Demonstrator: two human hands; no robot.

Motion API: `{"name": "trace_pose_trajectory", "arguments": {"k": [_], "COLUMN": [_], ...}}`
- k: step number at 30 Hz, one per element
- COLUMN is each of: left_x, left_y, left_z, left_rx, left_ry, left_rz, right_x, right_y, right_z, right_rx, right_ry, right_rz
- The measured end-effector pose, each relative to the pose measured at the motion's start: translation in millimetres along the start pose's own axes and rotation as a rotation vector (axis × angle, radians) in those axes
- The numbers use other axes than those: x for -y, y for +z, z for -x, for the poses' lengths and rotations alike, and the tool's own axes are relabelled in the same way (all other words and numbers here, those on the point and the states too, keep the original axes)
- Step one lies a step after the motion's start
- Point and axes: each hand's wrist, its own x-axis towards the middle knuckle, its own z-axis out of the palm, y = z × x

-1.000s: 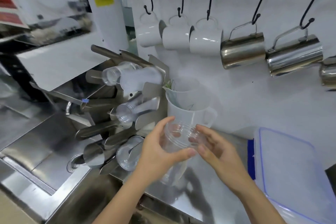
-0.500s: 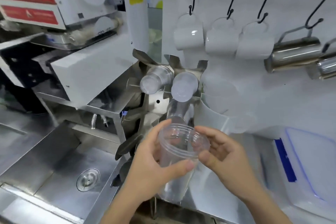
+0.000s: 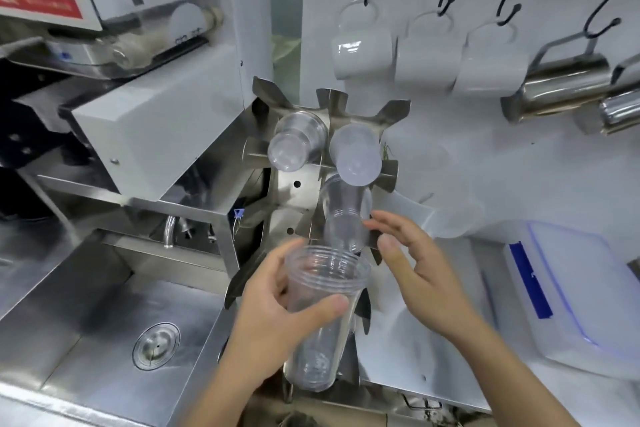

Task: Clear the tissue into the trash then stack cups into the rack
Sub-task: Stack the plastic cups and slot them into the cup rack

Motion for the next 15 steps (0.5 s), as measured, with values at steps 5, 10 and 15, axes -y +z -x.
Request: {"name": "trace_pose_trajectory", "arguments": {"k": [5,10,15], "left_x": [-2,-9,-24], "left_y": [0,4,13], "left_z": [-3,-10,-19], "left_rx": [-0.033,-0.044,-0.09], "left_ry": [-0.041,-0.075,-0.066], "left_rz": [-0.013,-0.025,-0.159], "right_x": [-6,-10,-12], "right_y": [0,-4,-5], "right_z": [-11,-22,-28], "right_rx": [0.022,0.028,0.041], "right_ry": [-0.01,-0.02,-0.02], "right_rz": [0.012,-0.062,-0.109]}}
